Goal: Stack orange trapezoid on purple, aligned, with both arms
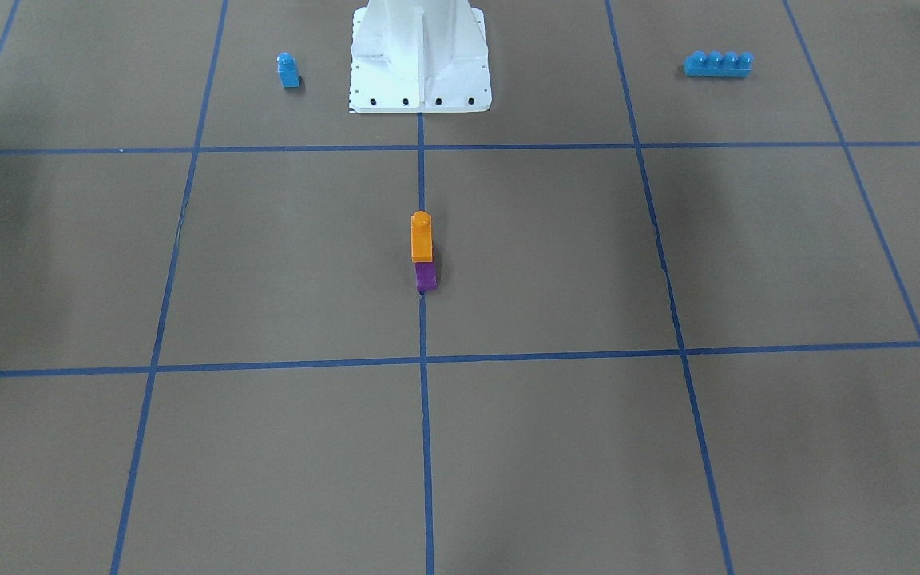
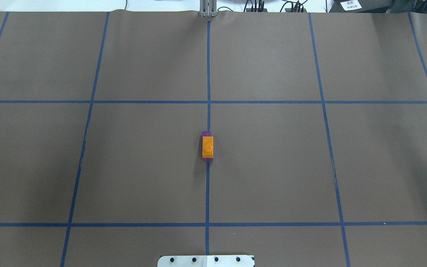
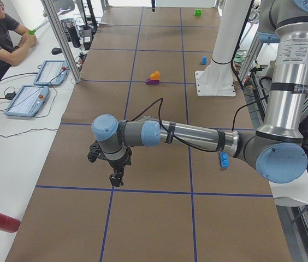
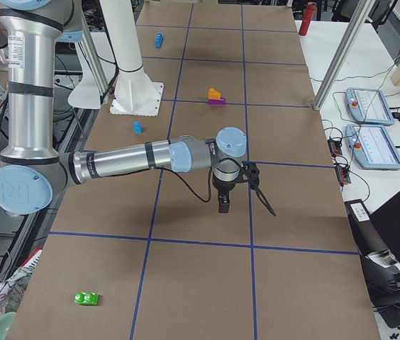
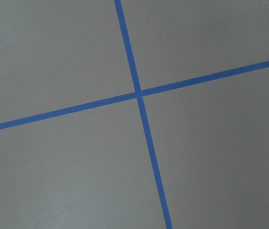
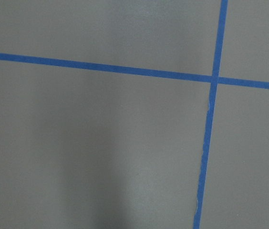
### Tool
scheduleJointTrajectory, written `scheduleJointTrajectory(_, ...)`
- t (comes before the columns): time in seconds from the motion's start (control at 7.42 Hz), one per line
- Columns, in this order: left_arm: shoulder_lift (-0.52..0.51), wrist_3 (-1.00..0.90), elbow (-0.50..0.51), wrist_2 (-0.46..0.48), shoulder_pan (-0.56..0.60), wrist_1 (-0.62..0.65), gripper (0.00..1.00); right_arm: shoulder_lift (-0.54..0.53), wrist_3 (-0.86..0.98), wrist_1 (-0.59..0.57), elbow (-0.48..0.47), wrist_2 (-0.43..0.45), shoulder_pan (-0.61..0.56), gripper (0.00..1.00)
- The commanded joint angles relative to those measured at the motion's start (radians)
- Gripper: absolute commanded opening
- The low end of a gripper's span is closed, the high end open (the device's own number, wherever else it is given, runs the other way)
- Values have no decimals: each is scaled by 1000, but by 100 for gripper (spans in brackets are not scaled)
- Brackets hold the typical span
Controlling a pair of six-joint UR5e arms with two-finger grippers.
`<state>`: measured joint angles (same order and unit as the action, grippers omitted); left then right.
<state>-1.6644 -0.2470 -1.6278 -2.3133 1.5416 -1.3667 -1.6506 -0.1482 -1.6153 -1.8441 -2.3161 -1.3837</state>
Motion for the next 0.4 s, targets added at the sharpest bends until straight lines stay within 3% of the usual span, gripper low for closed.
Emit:
scheduleJointTrajectory(0.0, 0, -1, -1, 2, 0, 0, 100, 0, 1, -2, 5, 0, 0, 100)
scheduleJointTrajectory(0.27, 0, 0, -4, 2, 0, 0, 100, 2, 1, 0, 6, 0, 0, 100)
